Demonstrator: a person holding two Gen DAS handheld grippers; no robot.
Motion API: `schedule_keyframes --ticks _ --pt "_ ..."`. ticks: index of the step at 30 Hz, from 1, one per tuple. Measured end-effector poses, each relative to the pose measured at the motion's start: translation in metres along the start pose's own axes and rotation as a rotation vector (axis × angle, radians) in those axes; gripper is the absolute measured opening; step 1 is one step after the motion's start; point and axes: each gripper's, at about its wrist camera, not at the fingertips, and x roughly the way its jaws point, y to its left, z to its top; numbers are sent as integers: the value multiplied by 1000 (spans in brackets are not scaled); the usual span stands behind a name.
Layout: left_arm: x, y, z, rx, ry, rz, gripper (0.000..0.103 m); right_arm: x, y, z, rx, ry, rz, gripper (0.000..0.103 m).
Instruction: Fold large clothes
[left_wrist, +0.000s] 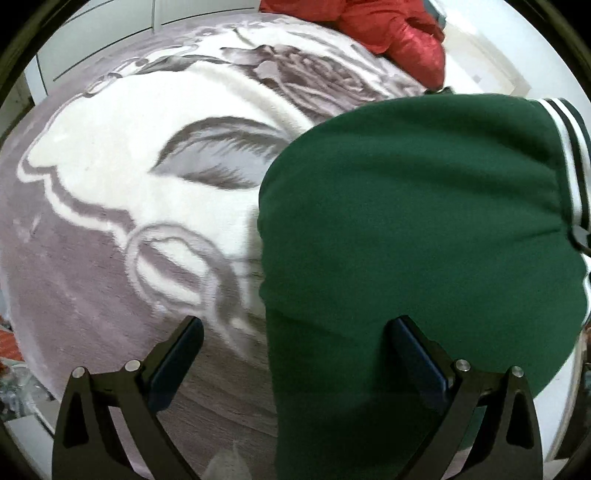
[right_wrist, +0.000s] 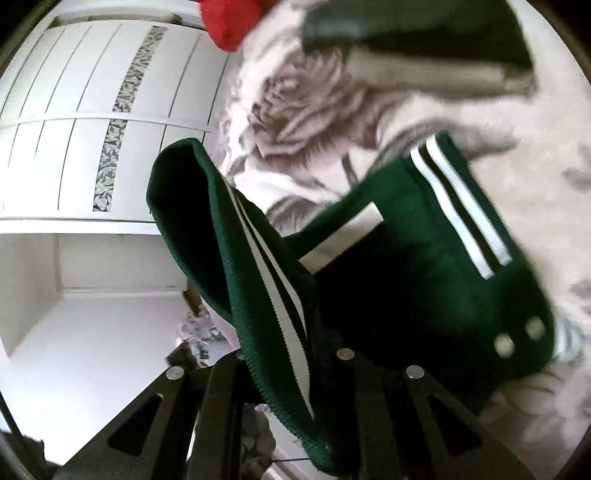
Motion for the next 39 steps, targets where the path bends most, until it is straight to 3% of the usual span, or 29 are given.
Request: schedule_keyframes --ticks 3,6,8,13,17,20,22,23,25,28,33,35,37,39 --pt "-2 -9 6 -28 0 -77 103 -36 -6 0 28 -53 -75 13" --pt "2 -26 17 -6 7 -106 103 -37 -38 17 92 -76 -169 13" --pt "14 -40 21 44 27 -96 103 -18 -73 30 104 -63 -277 13" --pt "64 -52 21 120 125 -79 103 74 -153 55 189 34 -399 12" --pt "84 -41 16 87 168 -144 103 116 -182 56 222 53 -396 13" --pt "69 -43 24 109 160 -88 103 100 -183 57 307 100 -289 18" --pt "50 -47 28 134 107 -55 103 85 -179 58 331 133 -237 27" --pt "43 -45 33 132 75 -44 103 75 -173 57 328 133 -240 39" --pt "37 -36 48 105 10 -7 103 50 -156 56 289 92 -247 49" --pt "50 -11 69 16 -29 25 103 33 -130 55 238 71 -273 50" --pt "85 14 89 -34 11 19 103 33 -59 78 44 -16 -294 50" --pt "90 12 91 -16 22 23 103 47 -26 87 -77 -32 -291 50" --pt "89 10 93 -3 25 26 103 76 6 93 -236 -27 -363 50" --pt "88 10 91 -3 27 26 103 118 8 98 -323 46 -448 49"
